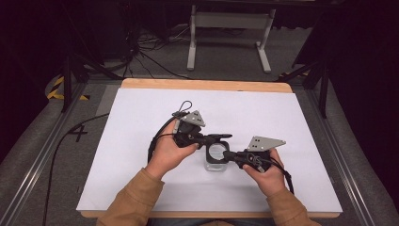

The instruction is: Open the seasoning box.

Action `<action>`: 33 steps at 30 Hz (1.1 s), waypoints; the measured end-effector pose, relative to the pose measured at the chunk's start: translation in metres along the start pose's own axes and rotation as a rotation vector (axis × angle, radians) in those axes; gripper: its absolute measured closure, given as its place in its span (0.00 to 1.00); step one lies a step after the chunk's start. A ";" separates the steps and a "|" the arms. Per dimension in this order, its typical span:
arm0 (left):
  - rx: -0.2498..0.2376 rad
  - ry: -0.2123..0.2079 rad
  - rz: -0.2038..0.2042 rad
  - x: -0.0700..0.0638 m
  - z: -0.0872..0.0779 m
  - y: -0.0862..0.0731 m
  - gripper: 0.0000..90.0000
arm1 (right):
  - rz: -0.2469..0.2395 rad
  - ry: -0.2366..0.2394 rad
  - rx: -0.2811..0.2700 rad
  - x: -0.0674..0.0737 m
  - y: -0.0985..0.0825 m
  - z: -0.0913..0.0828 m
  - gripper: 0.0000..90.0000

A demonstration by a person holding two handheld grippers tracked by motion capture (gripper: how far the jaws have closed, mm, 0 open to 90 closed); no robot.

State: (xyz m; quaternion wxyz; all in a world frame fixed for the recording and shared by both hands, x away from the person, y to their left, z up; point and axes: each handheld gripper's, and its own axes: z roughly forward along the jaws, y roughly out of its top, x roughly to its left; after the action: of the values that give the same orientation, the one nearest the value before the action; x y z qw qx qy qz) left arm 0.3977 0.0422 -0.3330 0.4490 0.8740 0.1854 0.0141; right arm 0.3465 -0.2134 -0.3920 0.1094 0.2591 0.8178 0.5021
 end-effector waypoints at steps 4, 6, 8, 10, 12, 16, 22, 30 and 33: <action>-0.046 0.007 -0.029 0.007 -0.001 0.000 0.99 | 0.006 0.001 -0.006 0.000 -0.002 -0.002 1.00; -0.049 0.008 -0.028 0.009 0.001 0.000 0.96 | 0.003 0.001 -0.013 -0.001 -0.003 -0.002 1.00; -0.061 0.014 -0.026 0.010 0.002 0.000 0.96 | 0.007 0.003 -0.017 -0.001 -0.004 -0.003 1.00; -0.096 0.016 -0.027 0.012 0.004 0.001 0.96 | 0.010 0.006 -0.029 -0.001 -0.006 -0.003 1.00; -0.104 0.011 -0.034 0.014 0.004 0.001 0.96 | 0.004 0.004 -0.031 -0.001 -0.006 -0.003 1.00; -0.148 0.003 -0.064 0.022 0.005 0.000 0.94 | -0.009 -0.005 -0.036 0.001 -0.007 -0.003 1.00; -0.173 0.021 -0.069 0.024 0.008 0.000 0.94 | -0.023 -0.016 -0.043 0.002 -0.008 -0.003 1.00; -0.217 0.062 -0.072 0.029 0.010 -0.001 0.95 | -0.017 -0.015 -0.055 0.002 -0.010 -0.004 1.00; -0.215 0.078 -0.077 0.032 0.011 -0.002 0.96 | -0.015 -0.015 -0.060 0.002 -0.010 -0.004 1.00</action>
State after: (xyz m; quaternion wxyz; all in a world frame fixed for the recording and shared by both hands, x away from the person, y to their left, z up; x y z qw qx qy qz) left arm 0.4295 0.0456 -0.3454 0.5329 0.8117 0.2336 0.0504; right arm 0.3401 -0.2189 -0.3994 0.1271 0.2533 0.8036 0.5233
